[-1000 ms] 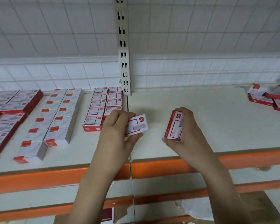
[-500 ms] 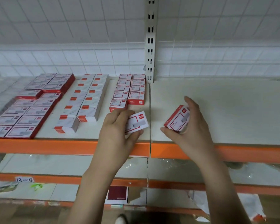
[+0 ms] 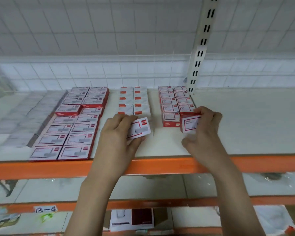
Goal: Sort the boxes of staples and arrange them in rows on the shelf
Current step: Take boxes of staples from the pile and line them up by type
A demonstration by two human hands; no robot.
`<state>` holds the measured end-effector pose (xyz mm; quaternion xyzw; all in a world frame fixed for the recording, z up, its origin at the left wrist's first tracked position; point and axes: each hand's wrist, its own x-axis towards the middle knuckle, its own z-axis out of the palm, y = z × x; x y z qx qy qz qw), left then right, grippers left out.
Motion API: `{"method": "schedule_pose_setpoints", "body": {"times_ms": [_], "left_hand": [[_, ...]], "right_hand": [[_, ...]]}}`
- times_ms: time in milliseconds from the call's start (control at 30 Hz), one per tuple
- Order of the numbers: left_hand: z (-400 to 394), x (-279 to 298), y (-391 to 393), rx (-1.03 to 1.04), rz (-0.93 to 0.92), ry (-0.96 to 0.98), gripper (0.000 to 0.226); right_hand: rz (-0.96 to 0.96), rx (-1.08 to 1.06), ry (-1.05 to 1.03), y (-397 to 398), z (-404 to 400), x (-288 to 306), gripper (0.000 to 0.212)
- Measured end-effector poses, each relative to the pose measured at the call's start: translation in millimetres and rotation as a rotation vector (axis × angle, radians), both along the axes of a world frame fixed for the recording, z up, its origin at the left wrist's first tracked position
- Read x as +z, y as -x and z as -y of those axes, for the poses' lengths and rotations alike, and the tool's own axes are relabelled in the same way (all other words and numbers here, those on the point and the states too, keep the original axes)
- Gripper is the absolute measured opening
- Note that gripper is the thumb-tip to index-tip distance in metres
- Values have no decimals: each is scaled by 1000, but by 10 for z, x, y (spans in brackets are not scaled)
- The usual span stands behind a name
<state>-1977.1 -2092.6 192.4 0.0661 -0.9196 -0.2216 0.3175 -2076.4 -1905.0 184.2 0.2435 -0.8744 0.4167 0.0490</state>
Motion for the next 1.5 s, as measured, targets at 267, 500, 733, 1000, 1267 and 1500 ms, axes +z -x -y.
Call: {"method": "schedule_pose_setpoints", "body": {"times_ms": [267,500,733,1000,1267,1500], "left_hand": [[731,13,-339,39,-32,-27,49],[948,-36,-416,83,-10,55,50],[1041,-14,-444,150,42,111,46],[1109,-63,-444,155,89,57,50],[1630,-94,-515,162,161,-65,48],[2165,-95,-490,118,190,-18,49]], "right_hand": [[-106,123,-46,-383,695,46,40],[-214,123,-176,-399,852,90,40],[-227,168,-210,-277,1015,108,47],[-191,209,-211,-234,1161,60,48],[-190,207,-290,-189,1619,110,43],[-186,238,-388,-168,2326,74,34]]}}
